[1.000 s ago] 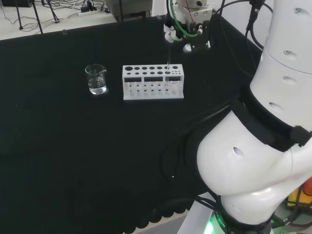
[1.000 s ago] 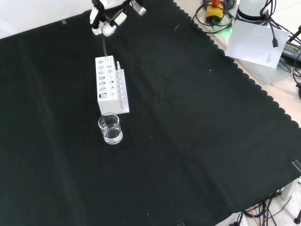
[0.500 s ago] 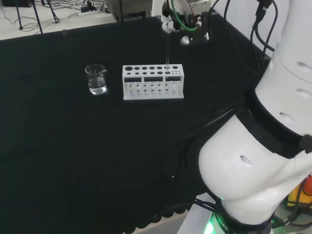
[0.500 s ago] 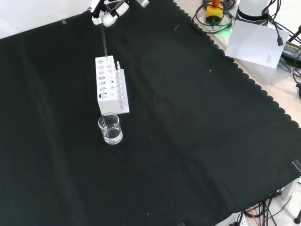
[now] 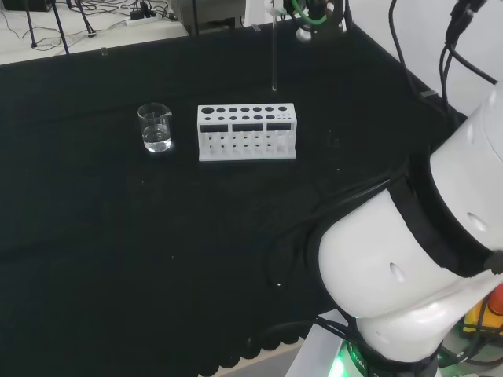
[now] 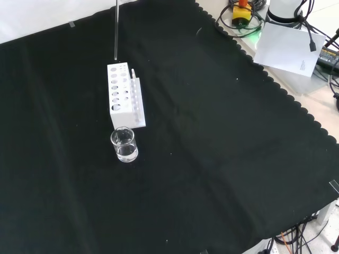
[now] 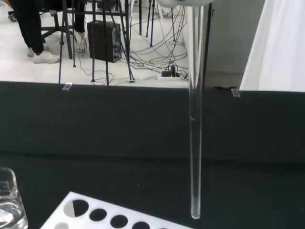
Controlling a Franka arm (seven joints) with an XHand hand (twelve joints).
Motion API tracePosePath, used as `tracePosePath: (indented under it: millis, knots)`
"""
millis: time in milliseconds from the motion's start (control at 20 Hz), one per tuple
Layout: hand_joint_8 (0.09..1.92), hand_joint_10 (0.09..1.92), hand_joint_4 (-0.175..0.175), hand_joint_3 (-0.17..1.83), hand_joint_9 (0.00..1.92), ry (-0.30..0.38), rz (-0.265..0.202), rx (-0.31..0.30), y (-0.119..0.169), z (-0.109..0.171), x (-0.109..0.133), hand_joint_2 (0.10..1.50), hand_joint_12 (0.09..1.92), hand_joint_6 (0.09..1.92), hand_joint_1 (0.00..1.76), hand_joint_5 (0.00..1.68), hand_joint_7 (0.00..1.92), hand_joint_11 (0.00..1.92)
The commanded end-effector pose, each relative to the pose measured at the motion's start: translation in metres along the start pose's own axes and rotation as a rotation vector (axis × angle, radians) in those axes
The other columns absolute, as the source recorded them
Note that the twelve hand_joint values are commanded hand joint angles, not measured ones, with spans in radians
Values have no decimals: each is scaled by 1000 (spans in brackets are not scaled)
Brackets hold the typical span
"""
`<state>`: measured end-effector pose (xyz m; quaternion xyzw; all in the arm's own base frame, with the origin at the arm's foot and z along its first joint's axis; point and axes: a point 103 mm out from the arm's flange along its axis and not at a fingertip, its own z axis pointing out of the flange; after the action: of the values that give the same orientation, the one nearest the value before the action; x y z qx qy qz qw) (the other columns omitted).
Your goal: Take the glass rod from the white test tube rack.
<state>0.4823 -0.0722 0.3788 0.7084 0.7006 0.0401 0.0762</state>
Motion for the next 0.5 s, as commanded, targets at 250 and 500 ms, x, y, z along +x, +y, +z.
tracePosePath:
  millis: [250,500]
  knots:
    - [1367,899,-175,0,1591,2,-15,-9,-11,-20,11,1155,920,818,1262,896,948,1563]
    - [1367,896,-175,0,1594,4,-30,-5,-11,-19,14,1155,922,816,1262,897,947,1563]
